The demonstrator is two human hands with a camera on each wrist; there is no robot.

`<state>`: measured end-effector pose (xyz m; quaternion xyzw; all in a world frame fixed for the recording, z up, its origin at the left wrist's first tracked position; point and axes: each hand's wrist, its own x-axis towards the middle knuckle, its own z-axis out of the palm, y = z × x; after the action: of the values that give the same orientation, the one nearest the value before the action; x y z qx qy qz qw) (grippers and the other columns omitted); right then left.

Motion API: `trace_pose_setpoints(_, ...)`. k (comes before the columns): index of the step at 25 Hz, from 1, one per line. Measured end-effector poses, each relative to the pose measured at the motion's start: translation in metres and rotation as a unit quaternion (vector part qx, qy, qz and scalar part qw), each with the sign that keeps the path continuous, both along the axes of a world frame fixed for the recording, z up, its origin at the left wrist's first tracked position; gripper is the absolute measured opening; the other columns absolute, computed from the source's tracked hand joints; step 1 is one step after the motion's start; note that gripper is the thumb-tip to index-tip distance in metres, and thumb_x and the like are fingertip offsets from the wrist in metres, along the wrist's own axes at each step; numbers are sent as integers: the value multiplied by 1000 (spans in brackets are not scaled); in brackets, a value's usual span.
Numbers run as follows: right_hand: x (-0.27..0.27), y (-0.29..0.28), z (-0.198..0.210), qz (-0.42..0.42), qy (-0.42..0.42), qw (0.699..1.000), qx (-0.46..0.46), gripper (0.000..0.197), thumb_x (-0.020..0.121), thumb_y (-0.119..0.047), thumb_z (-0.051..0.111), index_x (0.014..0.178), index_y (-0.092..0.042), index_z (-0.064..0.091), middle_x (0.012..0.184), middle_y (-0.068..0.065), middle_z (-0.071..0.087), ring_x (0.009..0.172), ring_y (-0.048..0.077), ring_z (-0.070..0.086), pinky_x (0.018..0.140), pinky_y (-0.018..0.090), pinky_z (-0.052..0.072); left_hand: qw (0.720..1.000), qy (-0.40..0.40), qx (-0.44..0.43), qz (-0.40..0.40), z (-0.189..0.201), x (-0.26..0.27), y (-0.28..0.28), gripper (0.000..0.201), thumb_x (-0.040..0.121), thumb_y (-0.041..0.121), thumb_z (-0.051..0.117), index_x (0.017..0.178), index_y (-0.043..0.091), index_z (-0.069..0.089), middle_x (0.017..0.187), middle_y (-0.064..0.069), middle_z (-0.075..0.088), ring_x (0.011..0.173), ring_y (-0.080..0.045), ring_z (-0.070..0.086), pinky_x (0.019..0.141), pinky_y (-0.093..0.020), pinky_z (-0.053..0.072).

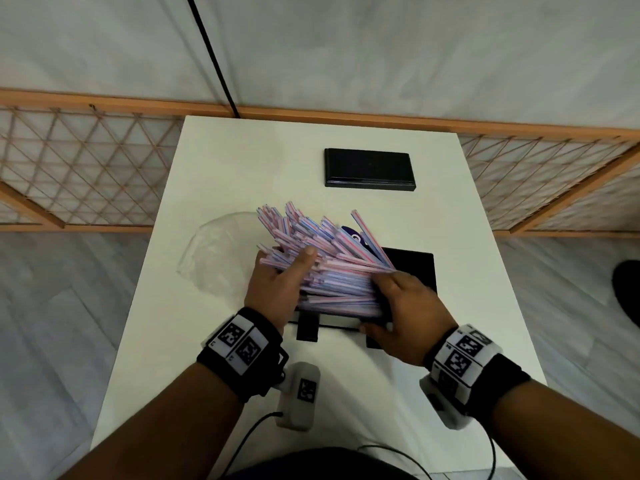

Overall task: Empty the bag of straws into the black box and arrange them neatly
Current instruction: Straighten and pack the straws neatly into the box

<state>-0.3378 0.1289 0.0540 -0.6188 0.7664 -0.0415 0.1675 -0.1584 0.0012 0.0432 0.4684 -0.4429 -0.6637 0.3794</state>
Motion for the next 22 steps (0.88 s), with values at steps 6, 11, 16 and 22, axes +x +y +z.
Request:
trace_pose_setpoints(6, 1, -3, 6, -35, 7, 999, -8, 82, 63, -88, 45, 109, -20, 50, 108, 1, 54, 101, 26, 53, 87, 41, 48, 987, -125, -40, 94, 9, 8, 2, 39, 83, 50, 72, 88, 16, 55, 76, 5, 61, 71, -15, 58, 74, -33, 49)
trace_pose_setpoints(11, 16, -10, 8, -25, 33, 998, 48, 87, 70, -90, 21, 126, -27, 42, 126, -2, 49, 118, 27, 47, 98, 44, 41, 951, -281, -111, 68, 19, 16, -7, 43, 97, 46, 56, 72, 11, 52, 66, 3, 53, 64, -18, 48, 69, -32, 35)
trace_pose_setpoints(16, 18, -17, 9, -11, 34, 998, 56, 82, 74, -87, 18, 121, -26, 44, 123, 0, 48, 118, 27, 46, 100, 45, 40, 946, -286, -136, 69, 16, 20, -4, 51, 96, 53, 50, 67, 11, 52, 63, -3, 62, 69, -27, 59, 70, -37, 44)
trace_pose_setpoints(22, 23, -25, 8, -6, 3, 1000, 22, 73, 77, -83, 27, 110, -22, 46, 112, 2, 52, 108, 28, 50, 95, 45, 43, 955, -274, -110, 35, 21, 12, 1, 48, 96, 56, 48, 74, 13, 46, 69, 0, 54, 69, -22, 54, 68, -36, 42)
